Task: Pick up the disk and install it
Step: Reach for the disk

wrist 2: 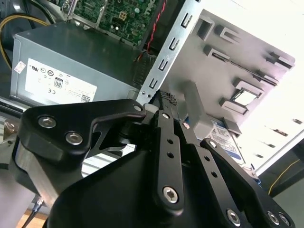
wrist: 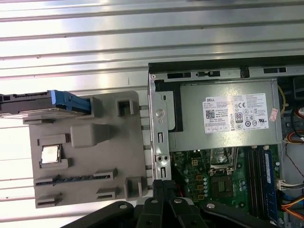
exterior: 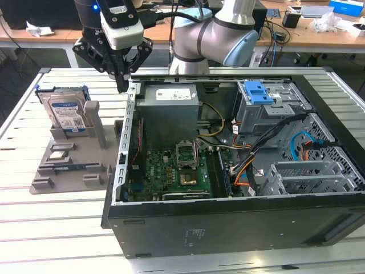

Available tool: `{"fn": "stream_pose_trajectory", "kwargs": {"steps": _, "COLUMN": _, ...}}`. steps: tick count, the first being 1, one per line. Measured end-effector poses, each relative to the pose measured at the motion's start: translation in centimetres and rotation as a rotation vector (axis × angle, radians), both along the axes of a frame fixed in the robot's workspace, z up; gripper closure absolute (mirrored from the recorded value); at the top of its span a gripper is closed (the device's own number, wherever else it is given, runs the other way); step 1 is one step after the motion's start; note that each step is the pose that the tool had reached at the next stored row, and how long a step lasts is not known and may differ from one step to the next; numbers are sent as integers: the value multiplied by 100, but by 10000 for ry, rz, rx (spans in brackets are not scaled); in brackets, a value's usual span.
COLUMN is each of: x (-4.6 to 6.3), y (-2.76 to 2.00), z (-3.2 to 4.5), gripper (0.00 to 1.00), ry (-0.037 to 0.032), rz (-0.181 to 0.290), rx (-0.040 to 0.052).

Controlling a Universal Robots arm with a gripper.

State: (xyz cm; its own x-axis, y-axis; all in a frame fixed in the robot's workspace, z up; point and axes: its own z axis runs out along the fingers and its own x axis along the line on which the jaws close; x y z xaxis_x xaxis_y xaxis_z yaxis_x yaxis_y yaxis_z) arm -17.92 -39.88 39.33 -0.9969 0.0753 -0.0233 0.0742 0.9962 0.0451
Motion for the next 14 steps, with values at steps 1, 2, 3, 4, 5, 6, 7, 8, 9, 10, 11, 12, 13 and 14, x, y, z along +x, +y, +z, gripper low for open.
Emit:
{"fn": "stream_pose_trajectory", "kwargs": {"steps": 1, "x": -22, "y": 0, "z": 0, "gripper": 90, "ry": 0, "rz": -1, "rx": 0}}
{"fn": "stream_pose_trajectory", "kwargs": {"steps": 2, "x": -34, "y": 0, "z": 0, "gripper": 90, "ry": 0, "rz": 1, "rx": 0}}
{"fn": "stream_pose_trajectory", "kwargs": {"steps": 3, "x": -44, "y": 0, "z": 0, "gripper": 90, "ry": 0, "rz": 0, "rx": 0}}
{"fn": "stream_pose_trajectory", "kwargs": {"steps": 4, "x": -64, "y": 0, "z": 0, "gripper": 90, "ry": 0, "rz": 0, "rx": 0}}
{"fn": "stream_pose_trajectory", "kwargs": {"steps": 5, "x": -78, "y": 0, "z": 0, "gripper": 90, "ry": 0, "rz": 0, "rx": 0}}
{"fn": "stream_pose_trajectory", "kwargs": {"steps": 6, "x": -91, "y": 0, "z": 0, "gripper": 90, "ry": -1, "rz": 1, "rx": 0}}
{"fn": "stream_pose_trajectory", "kwargs": {"steps": 7, "x": -109, "y": 0, "z": 0, "gripper": 90, "ry": 0, "rz": 0, "rx": 0}}
{"fn": "stream_pose_trajectory", "kwargs": {"steps": 8, "x": -120, "y": 0, "z": 0, "gripper": 90, "ry": 0, "rz": 0, "rx": 0}}
{"fn": "stream_pose_trajectory", "kwargs": {"steps": 9, "x": -132, "y": 0, "z": 0, "gripper": 90, "ry": 0, "rz": -1, "rx": 0}}
{"fn": "stream_pose_trajectory", "kwargs": {"steps": 10, "x": -144, "y": 0, "z": 0, "gripper": 90, "ry": 0, "rz": 0, "rx": 0}}
{"fn": "stream_pose_trajectory", "kwargs": {"steps": 11, "x": -155, "y": 0, "z": 0, "gripper": 90, "ry": 0, "rz": 0, "rx": 0}}
{"fn": "stream_pose_trajectory", "kwargs": {"steps": 12, "x": -169, "y": 0, "z": 0, "gripper": 90, "ry": 0, "rz": -1, "rx": 0}}
{"fn": "stream_pose_trajectory", "kwargs": {"steps": 13, "x": -180, "y": 0, "z": 0, "gripper": 90, "ry": 0, "rz": 0, "rx": 0}}
{"fn": "stream_pose_trajectory", "kwargs": {"steps": 14, "x": -204, "y": 0, "z": 0, "gripper": 90, "ry": 0, "rz": -1, "rx": 1}}
